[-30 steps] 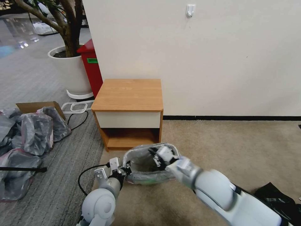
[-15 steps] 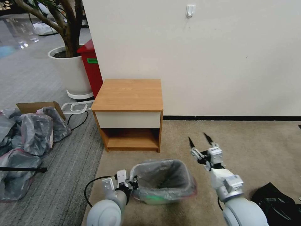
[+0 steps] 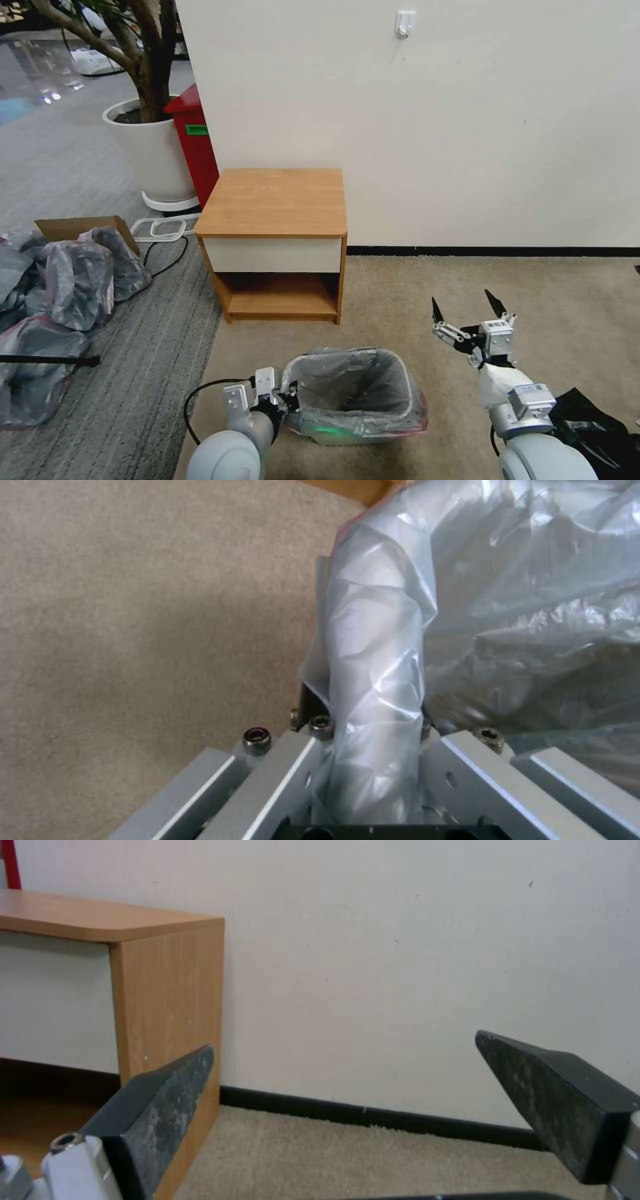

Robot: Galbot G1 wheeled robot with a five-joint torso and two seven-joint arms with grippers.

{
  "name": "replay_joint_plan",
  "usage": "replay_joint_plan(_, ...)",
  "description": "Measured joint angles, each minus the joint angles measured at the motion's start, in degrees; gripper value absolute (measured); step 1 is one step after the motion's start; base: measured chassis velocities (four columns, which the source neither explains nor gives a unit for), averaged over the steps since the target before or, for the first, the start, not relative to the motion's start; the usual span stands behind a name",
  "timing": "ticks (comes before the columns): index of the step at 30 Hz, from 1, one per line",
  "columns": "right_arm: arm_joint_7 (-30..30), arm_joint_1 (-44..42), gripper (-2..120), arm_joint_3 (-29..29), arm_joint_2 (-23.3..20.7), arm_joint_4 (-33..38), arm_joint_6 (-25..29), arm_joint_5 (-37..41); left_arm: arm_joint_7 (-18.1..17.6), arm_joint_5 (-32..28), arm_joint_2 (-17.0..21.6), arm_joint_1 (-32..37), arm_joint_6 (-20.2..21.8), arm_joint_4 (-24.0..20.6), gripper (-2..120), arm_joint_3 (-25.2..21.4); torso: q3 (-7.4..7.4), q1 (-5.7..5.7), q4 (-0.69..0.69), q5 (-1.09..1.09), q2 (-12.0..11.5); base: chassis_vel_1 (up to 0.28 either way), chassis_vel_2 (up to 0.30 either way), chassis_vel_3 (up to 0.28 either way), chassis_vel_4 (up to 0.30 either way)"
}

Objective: Pick up the garbage bag from the table and place it over the trash can.

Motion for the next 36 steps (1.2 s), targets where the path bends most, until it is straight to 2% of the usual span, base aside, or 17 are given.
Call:
replay_joint_plan(6,0.0,0.3,100,-0.3,0.0,-0.3,0.0,0.1,0.5,0.0,0.4,-0.3,0.9,-1.4,3,0.1,0.01,0.00,-0.01,-0.03,0.0,0.000,0.000,0.000,0.000)
replay_joint_plan(13,-0.1,0.6,100,-1.1,-0.2,-0.7,-0.1,-0.3,-1.0,-0.2,0.7,0.9,1.0,-5.2,3,0.2,0.01,0.00,-0.01,-0.01,0.0,0.000,0.000,0.000,0.000)
replay_joint_plan(20,-0.1,0.4,100,-1.4,0.2,-0.9,0.0,-0.6,-1.1,-0.3,1.2,1.2,1.5,-5.1,3,-0.8,0.01,0.00,-0.01,-0.01,0.0,0.000,0.000,0.000,0.000)
replay_joint_plan(28,-0.2,0.3,100,-1.3,0.5,-1.2,0.3,-0.8,-1.1,0.0,1.2,0.2,2.9,-2.7,3,-1.1,0.00,0.00,-0.01,0.00,0.0,0.000,0.000,0.000,0.000)
replay_joint_plan(30,-0.2,0.3,100,-1.1,0.3,-1.7,0.6,-0.7,-1.1,0.9,1.1,-0.1,3.0,-2.0,11,-1.0,0.00,0.00,-0.01,0.00,0.0,0.000,0.000,0.000,0.000)
replay_joint_plan(31,-0.2,0.3,100,-1.1,0.3,-1.7,0.6,-0.7,-1.1,0.9,1.1,-0.1,3.0,-2.0,11,-1.0,0.00,0.00,-0.01,0.00,0.0,0.000,0.000,0.000,0.000)
replay_joint_plan(34,-0.2,0.2,100,-0.7,0.1,-2.1,0.9,-0.4,-1.1,1.5,1.1,-0.4,3.0,-1.4,26,-1.1,0.00,0.00,-0.01,0.01,0.0,0.000,0.000,0.000,0.000)
replay_joint_plan(36,-0.2,0.2,100,-0.6,0.1,-2.1,0.9,-0.4,-1.0,1.5,1.2,-0.5,2.9,-1.4,29,-1.2,0.00,0.00,-0.01,0.01,0.0,0.000,0.000,0.000,0.000)
